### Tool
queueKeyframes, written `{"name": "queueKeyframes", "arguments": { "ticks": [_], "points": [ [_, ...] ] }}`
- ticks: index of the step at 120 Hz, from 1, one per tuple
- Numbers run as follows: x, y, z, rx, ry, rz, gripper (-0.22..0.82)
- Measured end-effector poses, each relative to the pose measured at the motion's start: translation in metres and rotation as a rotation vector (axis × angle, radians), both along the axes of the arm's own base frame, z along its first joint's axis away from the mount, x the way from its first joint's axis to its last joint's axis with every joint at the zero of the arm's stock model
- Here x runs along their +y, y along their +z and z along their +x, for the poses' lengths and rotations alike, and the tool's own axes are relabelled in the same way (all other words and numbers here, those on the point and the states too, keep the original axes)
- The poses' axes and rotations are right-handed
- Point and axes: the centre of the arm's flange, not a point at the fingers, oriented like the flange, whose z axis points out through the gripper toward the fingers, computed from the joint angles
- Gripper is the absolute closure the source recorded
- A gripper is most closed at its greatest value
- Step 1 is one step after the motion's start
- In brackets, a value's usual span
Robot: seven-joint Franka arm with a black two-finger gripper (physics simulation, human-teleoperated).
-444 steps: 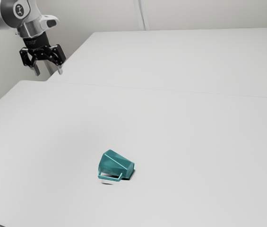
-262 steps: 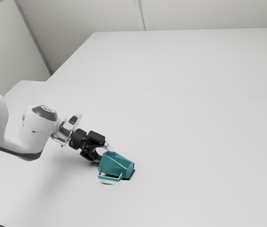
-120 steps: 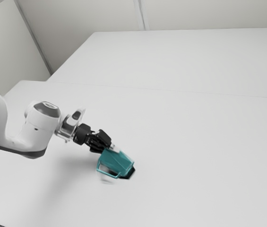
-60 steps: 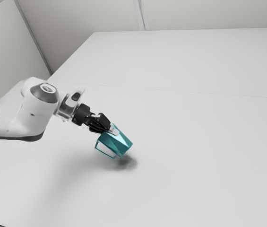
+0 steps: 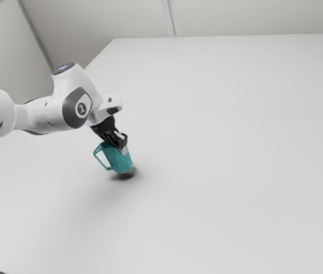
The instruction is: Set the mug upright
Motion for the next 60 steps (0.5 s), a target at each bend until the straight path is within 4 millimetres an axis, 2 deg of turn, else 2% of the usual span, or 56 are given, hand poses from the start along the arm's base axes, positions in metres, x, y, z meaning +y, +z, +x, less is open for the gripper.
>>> {"name": "queueKeyframes", "arguments": {
  "ticks": [35,60],
  "points": [
    [0.005,-0.023,-0.005,-0.048,0.161,0.014,0.78],
    [0.005,-0.021,-0.003,-0.060,0.228,0.003,0.35]
  ]
}}
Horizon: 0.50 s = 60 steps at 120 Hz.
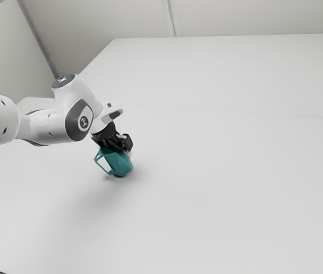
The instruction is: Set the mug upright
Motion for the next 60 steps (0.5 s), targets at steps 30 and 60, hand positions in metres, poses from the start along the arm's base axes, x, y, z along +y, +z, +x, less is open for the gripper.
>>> {"name": "queueKeyframes", "arguments": {
  "ticks": [30,60],
  "points": [
    [-0.013,0.099,0.036,-0.123,-0.030,0.054,0.11],
    [-0.054,0.274,0.039,-0.079,-0.098,0.115,0.03]
  ]
}}
